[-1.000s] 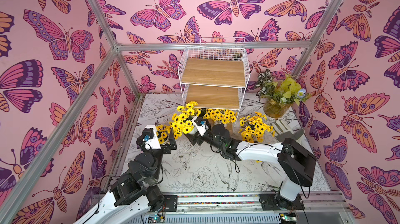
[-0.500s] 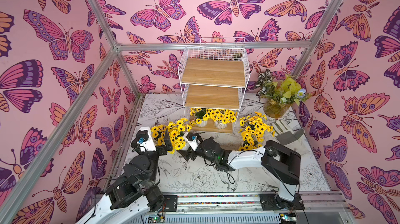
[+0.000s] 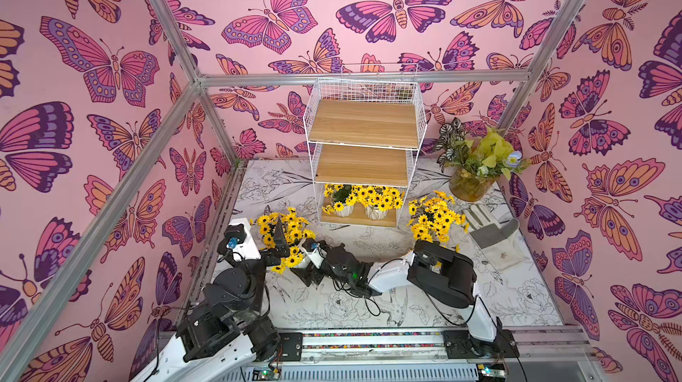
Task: Take the sunflower pots off the shelves
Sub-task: Place the sunflower pot at the center of the board.
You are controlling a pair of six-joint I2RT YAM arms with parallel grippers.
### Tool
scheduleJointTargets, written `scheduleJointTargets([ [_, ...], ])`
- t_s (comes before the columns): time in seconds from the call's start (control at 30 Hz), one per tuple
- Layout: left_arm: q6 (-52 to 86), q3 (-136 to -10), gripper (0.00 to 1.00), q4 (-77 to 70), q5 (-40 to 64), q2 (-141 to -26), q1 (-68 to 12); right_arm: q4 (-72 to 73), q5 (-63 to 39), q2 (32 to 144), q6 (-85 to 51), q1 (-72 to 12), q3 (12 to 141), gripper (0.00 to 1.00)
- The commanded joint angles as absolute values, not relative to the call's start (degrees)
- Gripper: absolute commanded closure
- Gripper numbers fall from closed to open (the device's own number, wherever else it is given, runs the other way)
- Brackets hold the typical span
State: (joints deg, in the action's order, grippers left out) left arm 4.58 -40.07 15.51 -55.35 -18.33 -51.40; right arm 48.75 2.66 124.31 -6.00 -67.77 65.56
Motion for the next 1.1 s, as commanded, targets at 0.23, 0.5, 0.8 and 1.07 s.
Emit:
scheduleJointTargets([
  [0.23, 6.9, -39.4, 0.00, 16.6, -56.0, -19.8, -51.2, 52.8, 0.7, 130.5, -8.2, -69.8, 73.7, 0.92],
  [0.5, 7.5, -38.0, 0.00, 16.6, -55.6, -20.4, -51.1, 50.9, 1.6, 136.7, -4.4, -70.1, 77.5, 0.91],
  [0.8, 8.1, -37.4, 0.01, 16.6, -55.3, -21.5, -51.1, 49.5, 5.3, 140.9, -1.9, -70.8, 77.4, 0.52],
  [1.07, 6.9, -37.9, 0.01, 16.2, -54.5, -22.2, -51.1, 42.5, 7.5, 139.2, -1.4, -71.0, 77.5, 0.01],
])
